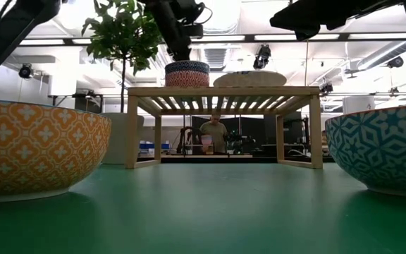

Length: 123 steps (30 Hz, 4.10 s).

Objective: Place and stack bowls onto a shelf
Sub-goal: Stack the yellow bowl on top of the blue bowl on the shelf, then stack the white bowl on top of the white bowl on the shelf

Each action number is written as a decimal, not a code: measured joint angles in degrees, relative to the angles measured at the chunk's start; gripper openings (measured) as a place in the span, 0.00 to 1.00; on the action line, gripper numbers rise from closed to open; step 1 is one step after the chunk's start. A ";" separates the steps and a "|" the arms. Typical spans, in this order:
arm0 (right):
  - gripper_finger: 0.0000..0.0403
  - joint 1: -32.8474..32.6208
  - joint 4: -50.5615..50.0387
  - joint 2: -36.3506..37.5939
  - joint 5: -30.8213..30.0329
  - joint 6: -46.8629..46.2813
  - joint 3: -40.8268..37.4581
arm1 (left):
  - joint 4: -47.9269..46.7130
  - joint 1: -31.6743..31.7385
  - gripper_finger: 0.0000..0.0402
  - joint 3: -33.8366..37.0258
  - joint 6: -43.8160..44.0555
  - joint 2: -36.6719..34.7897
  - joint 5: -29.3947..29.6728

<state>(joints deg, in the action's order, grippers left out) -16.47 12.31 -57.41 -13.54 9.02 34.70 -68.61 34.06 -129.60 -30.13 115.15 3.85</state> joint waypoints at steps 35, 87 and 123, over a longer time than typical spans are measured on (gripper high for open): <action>0.17 0.02 -0.04 0.00 -0.02 0.01 0.00 | -4.36 -0.14 0.00 -4.05 5.48 -0.11 -2.34; 0.17 -2.70 -80.29 -7.51 2.04 -67.58 25.20 | 42.16 -53.27 0.00 73.16 40.75 -63.03 11.70; 0.41 14.05 -72.69 -12.35 -1.49 -59.46 7.37 | 42.36 -53.27 0.00 73.18 40.06 -60.33 11.74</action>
<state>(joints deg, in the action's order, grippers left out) -2.42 -60.38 -69.76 -15.03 -50.43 42.07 -26.25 -19.20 -56.42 9.92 54.83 15.59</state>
